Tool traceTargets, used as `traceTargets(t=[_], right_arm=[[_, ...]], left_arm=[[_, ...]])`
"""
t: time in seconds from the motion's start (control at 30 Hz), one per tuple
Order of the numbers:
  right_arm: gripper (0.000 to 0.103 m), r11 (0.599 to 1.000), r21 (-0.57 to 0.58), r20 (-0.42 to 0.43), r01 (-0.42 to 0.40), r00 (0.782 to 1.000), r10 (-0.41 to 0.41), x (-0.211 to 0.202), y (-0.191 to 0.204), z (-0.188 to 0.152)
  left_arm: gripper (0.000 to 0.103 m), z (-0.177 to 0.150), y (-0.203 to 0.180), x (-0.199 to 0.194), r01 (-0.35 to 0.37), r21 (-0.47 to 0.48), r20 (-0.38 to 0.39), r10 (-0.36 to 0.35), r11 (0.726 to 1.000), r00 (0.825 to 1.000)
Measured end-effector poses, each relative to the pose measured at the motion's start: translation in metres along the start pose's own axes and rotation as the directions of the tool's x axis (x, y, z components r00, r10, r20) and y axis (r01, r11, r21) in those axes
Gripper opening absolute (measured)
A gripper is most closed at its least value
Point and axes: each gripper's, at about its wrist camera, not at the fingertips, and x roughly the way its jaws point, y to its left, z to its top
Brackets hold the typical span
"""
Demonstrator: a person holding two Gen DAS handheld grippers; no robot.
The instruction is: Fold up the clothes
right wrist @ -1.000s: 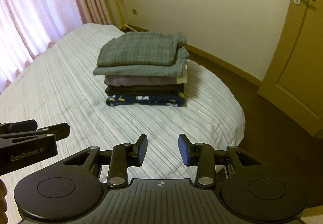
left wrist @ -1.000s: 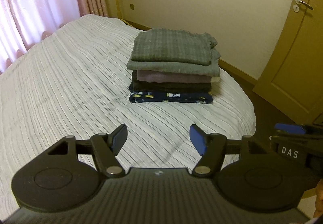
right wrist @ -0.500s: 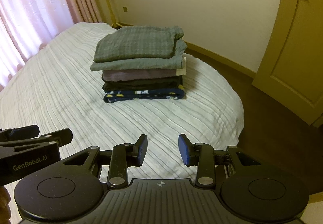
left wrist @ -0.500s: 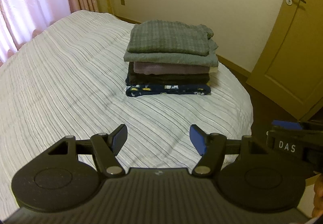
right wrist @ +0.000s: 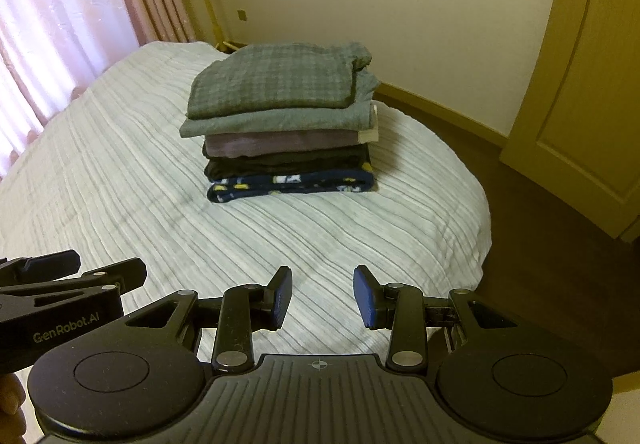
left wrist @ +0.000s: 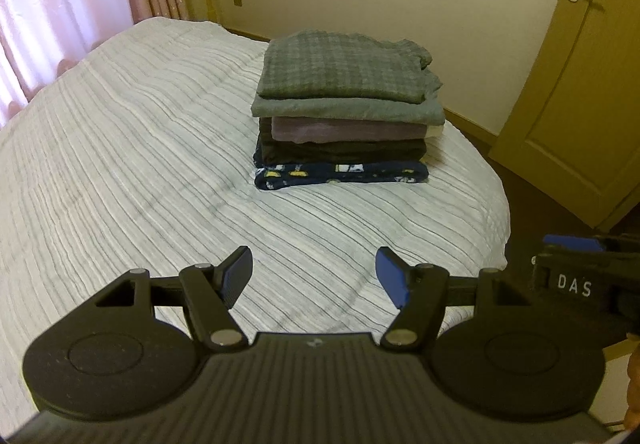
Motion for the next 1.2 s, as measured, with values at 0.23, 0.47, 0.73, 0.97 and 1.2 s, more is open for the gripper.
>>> traceTargets(t=[0.23, 0.47, 0.73, 0.97, 1.2], right_arm=[[0.038, 1.000, 0.010, 0.008, 0.017, 1.000, -0.017, 0.009, 0.001, 0.007], [0.038, 0.999, 0.017, 0.011, 0.031, 0.999, -0.031, 0.016, 0.000, 0.015], [0.038, 0.999, 0.017, -0.009, 0.039, 0.999, -0.039, 0.026, -0.001, 0.020], [0.038, 0.999, 0.024, -0.028, 0.040, 0.999, -0.040, 0.036, -0.003, 0.023], [0.038, 0.999, 0.028, -0.040, 0.038, 0.999, -0.037, 0.046, -0.003, 0.027]], left_arm=[[0.065, 0.008, 0.003, 0.011, 0.021, 0.013, 0.011, -0.021, 1.000, 1.000], [0.065, 0.016, 0.005, 0.021, 0.034, 0.021, 0.017, -0.034, 0.999, 0.999], [0.065, 0.021, 0.005, 0.035, 0.041, 0.026, -0.001, -0.041, 0.999, 0.999], [0.065, 0.023, 0.007, 0.048, 0.037, 0.023, -0.020, -0.037, 0.999, 0.999], [0.065, 0.028, 0.009, 0.058, 0.038, 0.021, -0.035, -0.037, 0.999, 0.999]])
